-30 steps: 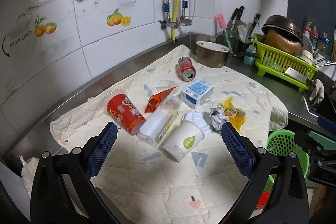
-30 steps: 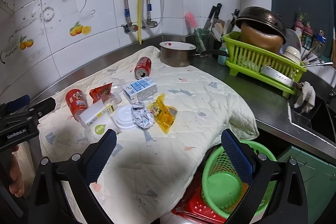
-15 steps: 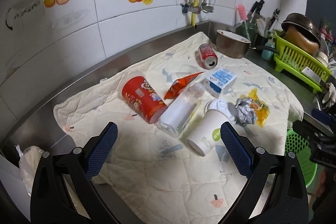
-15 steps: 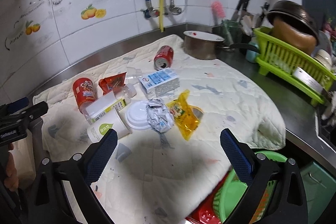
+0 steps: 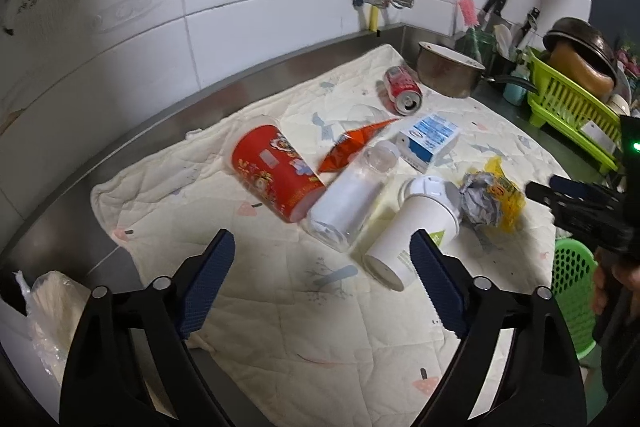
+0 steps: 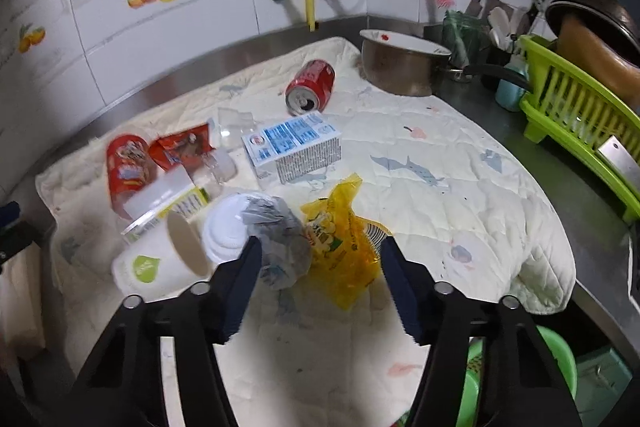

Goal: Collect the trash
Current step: 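Grasp the yellow snack wrapper with the right gripper, then carry yellow wrapper to green basket with right gripper while left grasps paper cup, then drop the white paper cup into the green basket with the left gripper, then grasp the crumpled foil with the right gripper while the left gripper grasps the white lid, then carry the foil and white lid to the green basket and release both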

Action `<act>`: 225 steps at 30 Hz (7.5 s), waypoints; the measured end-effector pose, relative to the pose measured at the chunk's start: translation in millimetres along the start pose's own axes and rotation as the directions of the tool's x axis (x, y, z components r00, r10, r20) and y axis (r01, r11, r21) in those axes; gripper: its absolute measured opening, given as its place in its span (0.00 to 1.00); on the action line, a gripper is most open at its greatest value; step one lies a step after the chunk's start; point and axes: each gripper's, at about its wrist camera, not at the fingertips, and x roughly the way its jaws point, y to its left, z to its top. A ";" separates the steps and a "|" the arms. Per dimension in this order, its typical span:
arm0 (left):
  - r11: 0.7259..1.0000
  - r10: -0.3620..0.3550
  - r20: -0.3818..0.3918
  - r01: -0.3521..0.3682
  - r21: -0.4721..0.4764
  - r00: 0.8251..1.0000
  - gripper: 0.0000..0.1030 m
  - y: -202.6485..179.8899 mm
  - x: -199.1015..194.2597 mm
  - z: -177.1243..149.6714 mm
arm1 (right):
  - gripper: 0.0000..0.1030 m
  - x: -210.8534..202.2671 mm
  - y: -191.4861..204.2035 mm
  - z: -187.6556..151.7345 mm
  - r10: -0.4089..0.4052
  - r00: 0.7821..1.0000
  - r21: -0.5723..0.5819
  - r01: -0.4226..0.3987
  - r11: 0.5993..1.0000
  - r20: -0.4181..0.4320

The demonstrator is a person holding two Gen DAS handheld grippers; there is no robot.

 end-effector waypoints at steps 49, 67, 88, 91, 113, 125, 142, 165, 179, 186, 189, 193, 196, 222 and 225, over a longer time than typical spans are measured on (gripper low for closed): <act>0.912 -0.269 -0.221 0.322 0.254 0.937 0.72 -76.0 118.2 -2.6 | 0.20 -63.9 -75.3 -71.7 -0.090 0.996 0.143 0.090 0.986 -0.006; 0.906 -0.311 -0.197 0.353 0.235 0.930 0.59 -83.8 87.6 -4.3 | 0.28 -55.7 -139.7 -179.0 -0.200 0.954 0.332 0.267 0.905 -0.224; 0.619 -0.542 -0.386 0.665 0.418 0.747 0.59 -320.8 52.5 -41.3 | 0.65 -161.3 -172.7 -215.8 -0.353 0.930 0.478 0.357 0.802 -0.103; 0.597 -0.542 -0.418 0.684 0.420 0.729 0.60 -350.5 55.2 -49.7 | 0.65 -174.3 -173.0 -218.2 -0.369 0.925 0.490 0.362 0.793 -0.087; 0.715 -0.545 -0.265 0.606 0.348 0.795 0.76 -264.0 28.3 -11.9 | 0.65 -169.5 -139.0 -172.4 -0.284 0.959 0.404 0.257 0.878 0.008; 0.861 -0.431 -0.136 0.452 0.233 0.892 0.76 -153.5 27.7 6.7 | 0.65 -118.8 -83.2 -108.7 -0.130 0.990 0.226 0.116 0.967 0.047; 0.961 -0.271 -0.079 0.275 0.043 0.959 0.76 -36.7 39.2 0.5 | 0.65 -28.8 -2.5 -30.6 0.103 0.994 -0.012 -0.102 0.995 0.033; 0.967 -0.255 -0.108 0.256 -0.009 0.961 0.75 -16.3 54.2 -8.0 | 0.31 78.7 38.6 1.8 0.097 0.992 -0.145 -0.108 0.983 -0.082; 0.946 -0.305 -0.159 0.318 0.059 0.939 0.73 -66.8 87.1 3.1 | 0.28 22.5 2.6 -11.4 0.091 0.996 -0.037 -0.091 0.995 -0.004; 0.936 -0.316 -0.203 0.339 0.090 0.927 0.73 -94.6 119.7 10.9 | 0.28 -9.8 -16.2 -28.3 0.073 0.997 0.012 -0.074 0.997 0.025; 0.936 -0.307 -0.220 0.335 0.105 0.926 0.75 -104.1 133.8 14.7 | 0.28 -18.2 -21.9 -36.4 0.066 0.997 0.031 -0.067 0.997 0.025; 0.938 -0.292 -0.247 0.327 0.115 0.924 0.80 -114.2 155.7 18.8 | 0.29 -25.8 -27.7 -46.0 0.065 0.998 0.061 -0.067 0.996 0.026; 0.940 -0.279 -0.267 0.319 0.119 0.922 0.81 -118.6 167.6 19.9 | 0.29 -28.9 -31.3 -51.0 0.063 0.998 0.076 -0.065 0.995 0.026; 0.943 -0.198 -0.274 0.259 0.210 0.941 0.83 -127.2 193.3 22.6 | 0.30 -40.7 -48.1 -63.2 0.040 0.999 0.129 -0.044 0.991 0.033; 0.942 -0.197 -0.262 0.257 0.216 0.945 0.81 -128.3 192.1 21.1 | 0.30 -41.2 -50.0 -64.0 0.038 0.999 0.135 -0.041 0.990 0.032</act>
